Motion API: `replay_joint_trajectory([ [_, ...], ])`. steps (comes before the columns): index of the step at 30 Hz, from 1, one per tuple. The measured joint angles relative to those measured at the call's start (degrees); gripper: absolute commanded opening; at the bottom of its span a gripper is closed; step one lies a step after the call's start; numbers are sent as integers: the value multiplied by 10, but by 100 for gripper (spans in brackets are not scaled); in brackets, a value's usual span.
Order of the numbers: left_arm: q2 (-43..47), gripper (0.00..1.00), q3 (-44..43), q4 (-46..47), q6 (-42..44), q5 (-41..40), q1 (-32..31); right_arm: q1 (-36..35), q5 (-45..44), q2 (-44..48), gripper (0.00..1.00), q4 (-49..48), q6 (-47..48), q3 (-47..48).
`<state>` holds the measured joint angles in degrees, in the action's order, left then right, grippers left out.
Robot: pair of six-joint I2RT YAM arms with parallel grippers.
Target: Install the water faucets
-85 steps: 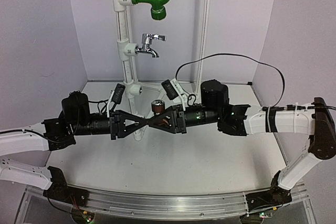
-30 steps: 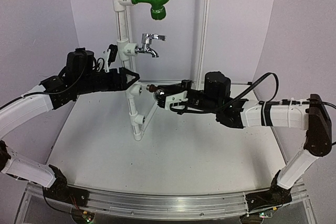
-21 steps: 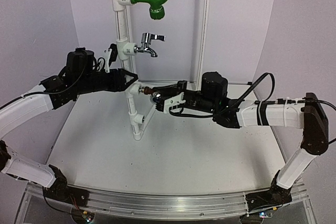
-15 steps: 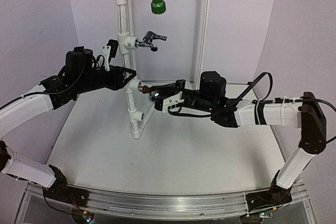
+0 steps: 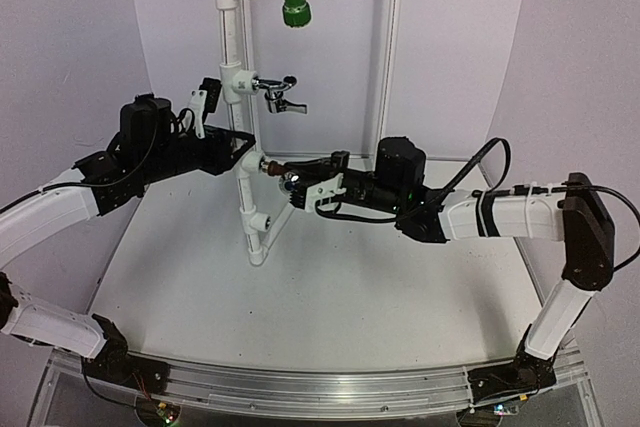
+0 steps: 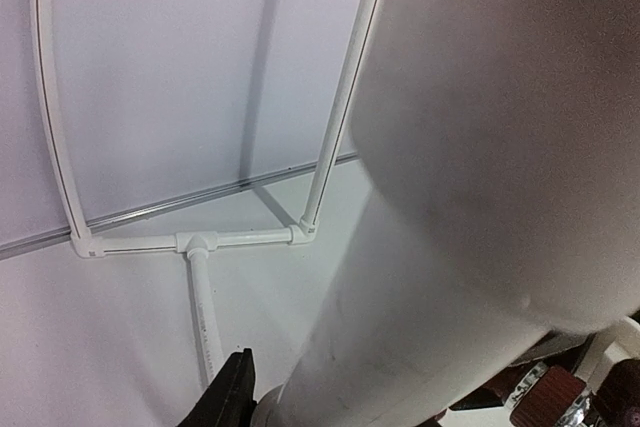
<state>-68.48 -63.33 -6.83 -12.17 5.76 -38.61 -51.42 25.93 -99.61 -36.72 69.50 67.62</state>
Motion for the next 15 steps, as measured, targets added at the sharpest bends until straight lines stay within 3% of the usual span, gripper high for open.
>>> replay_joint_trajectory([
  [15, 22, 0, 44, 33, 1, 2, -1, 0, 4, -20, 0, -15, 0, 12],
])
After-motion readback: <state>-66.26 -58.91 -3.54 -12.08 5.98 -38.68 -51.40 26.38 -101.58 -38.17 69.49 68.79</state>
